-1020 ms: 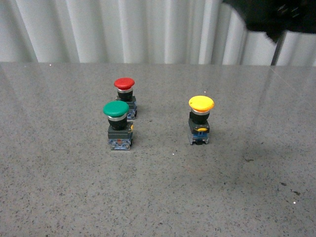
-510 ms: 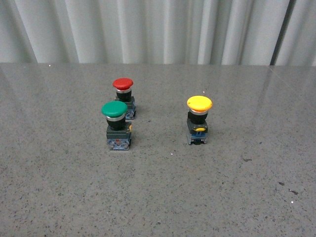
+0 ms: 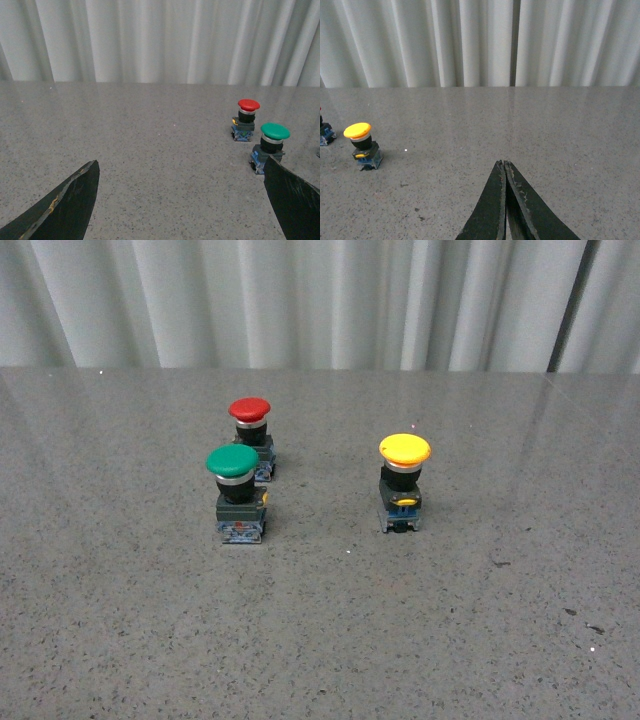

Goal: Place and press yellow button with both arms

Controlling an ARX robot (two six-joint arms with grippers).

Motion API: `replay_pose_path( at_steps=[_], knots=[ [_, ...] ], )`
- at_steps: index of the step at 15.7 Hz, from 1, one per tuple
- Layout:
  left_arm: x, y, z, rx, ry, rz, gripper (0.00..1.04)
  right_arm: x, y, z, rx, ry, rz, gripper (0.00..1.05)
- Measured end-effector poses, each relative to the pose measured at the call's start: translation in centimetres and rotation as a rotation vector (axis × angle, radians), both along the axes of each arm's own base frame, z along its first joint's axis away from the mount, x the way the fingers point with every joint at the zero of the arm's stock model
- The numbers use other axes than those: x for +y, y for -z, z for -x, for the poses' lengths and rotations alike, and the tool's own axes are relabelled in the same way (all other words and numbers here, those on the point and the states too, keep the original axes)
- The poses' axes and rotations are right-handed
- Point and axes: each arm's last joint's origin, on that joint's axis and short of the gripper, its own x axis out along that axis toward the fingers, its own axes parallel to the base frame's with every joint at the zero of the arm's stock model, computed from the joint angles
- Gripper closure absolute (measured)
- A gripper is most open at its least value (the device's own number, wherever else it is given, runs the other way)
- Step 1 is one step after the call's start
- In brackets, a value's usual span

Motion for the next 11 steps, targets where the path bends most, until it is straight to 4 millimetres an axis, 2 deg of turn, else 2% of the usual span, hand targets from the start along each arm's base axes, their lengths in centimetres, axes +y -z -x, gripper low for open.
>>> replay_pose_path(
  at_steps=[3,4,11],
  knots=[
    [0.0,0.0,0.0,0.0,0.0,0.0,0.07,0.0,0.4,0.0,-0.001,0.0,0.0,1.03],
    [0.0,0.0,0.0,0.0,0.0,0.0,0.07,0.0,1.4,0.1,-0.008,0.0,0.0,1.03],
    [0.0,0.0,0.0,0.0,-0.002,0.0,0.07,0.0,1.3,0.1,-0.014,0.0,0.001,1.03]
  ],
)
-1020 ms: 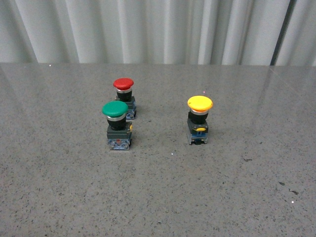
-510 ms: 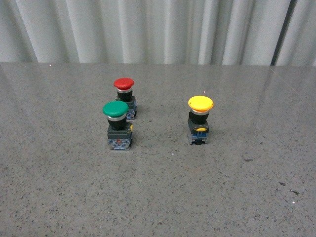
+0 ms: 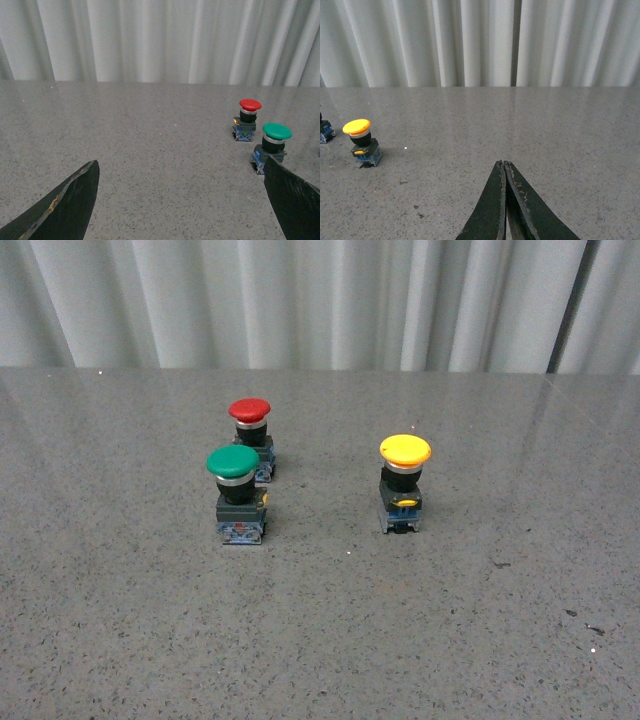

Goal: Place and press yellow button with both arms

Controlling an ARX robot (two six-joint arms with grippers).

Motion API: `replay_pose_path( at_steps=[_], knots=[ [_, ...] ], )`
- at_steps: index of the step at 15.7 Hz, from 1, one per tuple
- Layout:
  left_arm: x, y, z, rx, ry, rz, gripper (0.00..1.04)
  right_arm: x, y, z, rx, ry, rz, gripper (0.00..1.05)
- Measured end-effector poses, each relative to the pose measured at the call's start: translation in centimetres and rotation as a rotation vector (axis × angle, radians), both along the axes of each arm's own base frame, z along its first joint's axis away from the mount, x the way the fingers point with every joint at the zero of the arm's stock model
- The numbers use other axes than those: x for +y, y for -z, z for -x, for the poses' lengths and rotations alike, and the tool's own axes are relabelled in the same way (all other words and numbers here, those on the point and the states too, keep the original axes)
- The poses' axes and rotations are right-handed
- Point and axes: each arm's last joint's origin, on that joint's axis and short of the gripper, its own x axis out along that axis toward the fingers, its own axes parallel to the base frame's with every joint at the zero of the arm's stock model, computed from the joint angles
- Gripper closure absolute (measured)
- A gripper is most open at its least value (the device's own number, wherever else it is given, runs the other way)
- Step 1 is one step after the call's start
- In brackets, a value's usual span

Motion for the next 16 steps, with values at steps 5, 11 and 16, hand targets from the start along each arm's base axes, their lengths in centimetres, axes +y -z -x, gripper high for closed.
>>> replay_pose_path(
  at_steps=[5,11,16],
  knots=[
    [0.0,0.0,0.0,0.0,0.001,0.0,0.07,0.0,0.05,0.0,0.005,0.0,0.0,1.03],
    [0.0,0.0,0.0,0.0,0.001,0.0,0.07,0.0,0.05,0.0,0.005,0.0,0.0,0.07],
    [0.0,0.0,0.0,0.0,0.001,0.0,0.07,0.0,0.05,0.0,0.005,0.0,0.0,0.07]
  ],
)
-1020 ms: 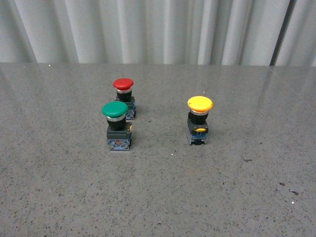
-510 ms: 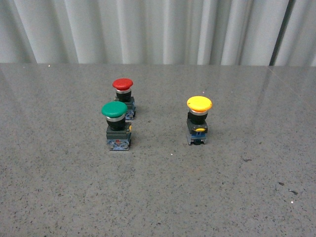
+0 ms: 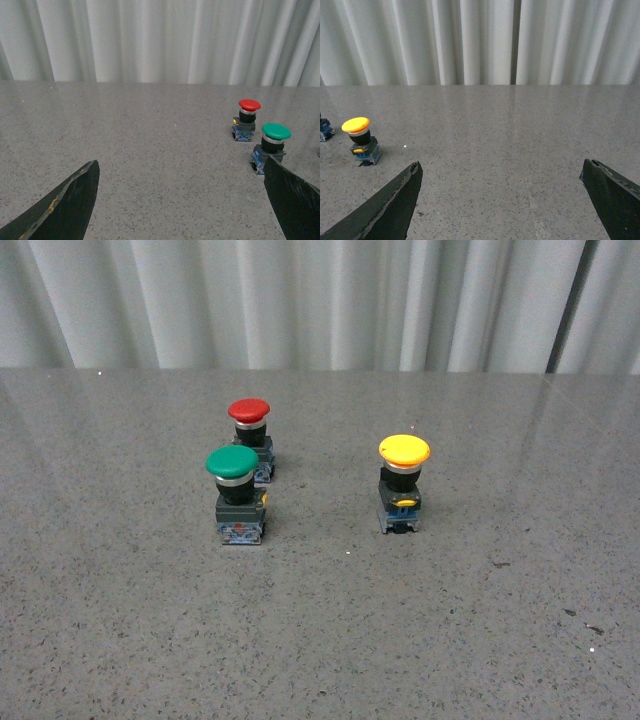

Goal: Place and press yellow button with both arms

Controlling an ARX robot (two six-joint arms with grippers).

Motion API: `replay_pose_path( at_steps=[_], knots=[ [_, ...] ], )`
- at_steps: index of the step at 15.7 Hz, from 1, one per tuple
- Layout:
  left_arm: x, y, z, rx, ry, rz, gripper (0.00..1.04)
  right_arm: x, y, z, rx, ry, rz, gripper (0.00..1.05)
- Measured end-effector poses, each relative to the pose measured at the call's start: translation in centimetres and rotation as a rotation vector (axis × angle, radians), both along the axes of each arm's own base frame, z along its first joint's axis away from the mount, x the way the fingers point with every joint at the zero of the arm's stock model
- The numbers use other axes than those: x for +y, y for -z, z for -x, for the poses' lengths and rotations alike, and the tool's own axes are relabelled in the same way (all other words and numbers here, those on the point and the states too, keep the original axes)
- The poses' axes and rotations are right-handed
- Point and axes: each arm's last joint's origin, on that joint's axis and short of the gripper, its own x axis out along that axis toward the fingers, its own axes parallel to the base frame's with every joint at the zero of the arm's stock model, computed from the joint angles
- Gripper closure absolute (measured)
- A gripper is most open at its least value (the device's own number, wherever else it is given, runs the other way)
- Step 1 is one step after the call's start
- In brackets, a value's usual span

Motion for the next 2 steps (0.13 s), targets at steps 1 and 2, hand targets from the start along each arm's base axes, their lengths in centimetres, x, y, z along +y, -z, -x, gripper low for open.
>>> replay_pose_path(
  at_steps=[1,2],
  knots=[
    [0.0,0.0,0.0,0.0,0.0,0.0,0.07,0.0,0.0,0.0,0.0,0.0,0.0,0.07],
    [0.0,0.0,0.0,0.0,0.0,0.0,0.07,0.0,0.0,0.0,0.0,0.0,0.0,0.07]
  ],
)
